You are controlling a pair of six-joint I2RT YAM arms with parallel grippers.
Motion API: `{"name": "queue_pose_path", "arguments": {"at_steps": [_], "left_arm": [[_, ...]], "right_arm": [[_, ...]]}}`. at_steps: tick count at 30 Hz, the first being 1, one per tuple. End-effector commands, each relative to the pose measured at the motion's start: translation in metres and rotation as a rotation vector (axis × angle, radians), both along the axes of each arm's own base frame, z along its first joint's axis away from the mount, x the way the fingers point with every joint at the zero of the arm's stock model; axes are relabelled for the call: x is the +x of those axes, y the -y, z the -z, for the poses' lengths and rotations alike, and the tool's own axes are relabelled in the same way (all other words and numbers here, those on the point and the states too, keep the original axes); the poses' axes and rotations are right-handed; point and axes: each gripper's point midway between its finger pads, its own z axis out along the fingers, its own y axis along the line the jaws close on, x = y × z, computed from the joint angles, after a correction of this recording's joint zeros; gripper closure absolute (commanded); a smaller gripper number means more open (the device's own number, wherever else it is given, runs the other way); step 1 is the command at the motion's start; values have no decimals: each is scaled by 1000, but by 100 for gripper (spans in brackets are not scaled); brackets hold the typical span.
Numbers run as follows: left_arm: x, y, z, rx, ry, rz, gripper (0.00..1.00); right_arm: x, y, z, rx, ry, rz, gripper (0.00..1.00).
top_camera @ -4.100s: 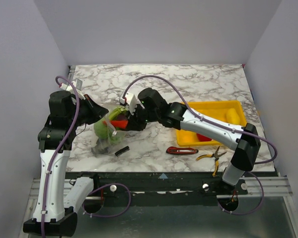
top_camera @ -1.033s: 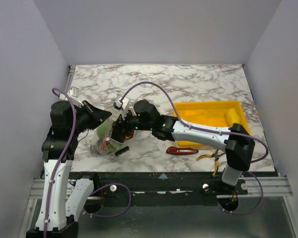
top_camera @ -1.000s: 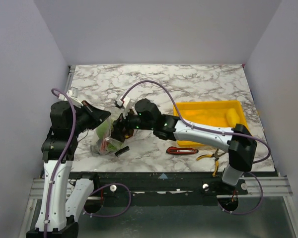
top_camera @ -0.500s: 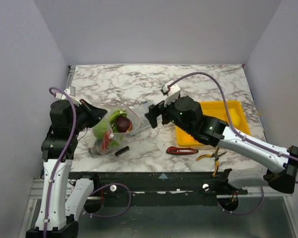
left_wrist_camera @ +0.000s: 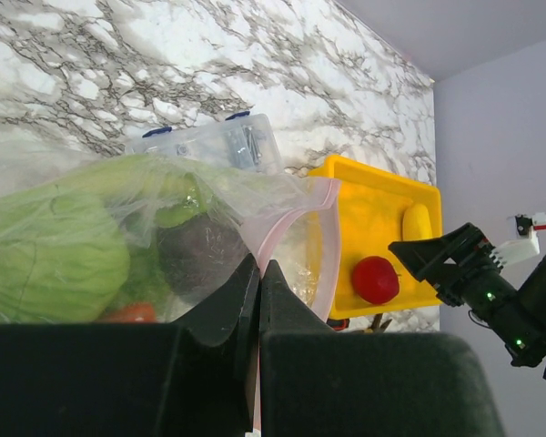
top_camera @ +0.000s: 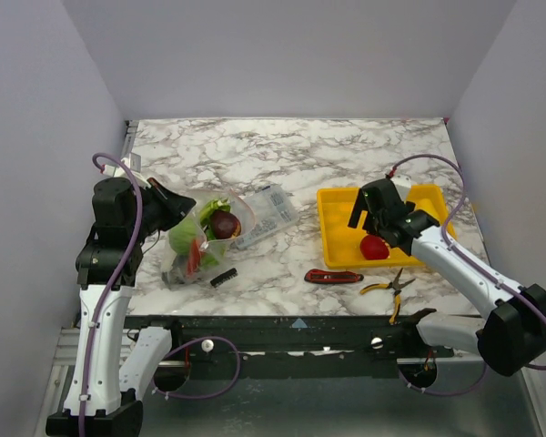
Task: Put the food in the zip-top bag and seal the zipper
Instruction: Pick up the fake vegetable from the bin.
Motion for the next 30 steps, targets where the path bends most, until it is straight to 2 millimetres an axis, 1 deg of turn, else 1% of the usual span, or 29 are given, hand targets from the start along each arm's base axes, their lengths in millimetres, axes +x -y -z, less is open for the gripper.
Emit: {"name": "queue_pose_path", "arguments": {"at_steps": [1,4,6,9,11,14,15,16,18,21,23,25,28,29,30], "left_arm": [[2,-1,-19,7,62,5,100],[2,0,-19,5,64,12,100],[3,1,-19,3,62,15,100],[2,1,-20,4,61,17,100],[1,2,-20,2,61,23,100],[0,2,-21,1,63,26,100],[0,2,-21,2,62,24,100],[0,2,-21,2,63,25,100],[1,3,-22,-1,63,28,100],[1,3,-24,2,67,32,100],[1,2,-25,7,69,27,100],[1,2,-25,11,69,27,100],[1,1,-26,14,73,26,100],[1,1,-26,15,74,25,100],[0,1,-27,15,74,22,100]], "right_arm": [[-15,29,14,7,-60,163,0],[-19,26,26,5,-100,142,0],[-22,26,37,-7,-131,133,0],[-25,20,52,-4,-187,112,0],[-28,24,60,-27,-208,115,0],[-33,36,72,-96,-244,148,0],[-34,38,76,-105,-249,153,0],[-33,36,79,-103,-250,141,0],[-32,33,84,-95,-260,139,4],[-32,29,87,-68,-263,134,13],[-27,27,79,-51,-226,127,21],[-17,24,64,-38,-164,107,35],[1,16,36,-15,-74,66,60],[8,11,27,-5,-46,34,65],[15,-1,16,26,-20,-25,68]]}}
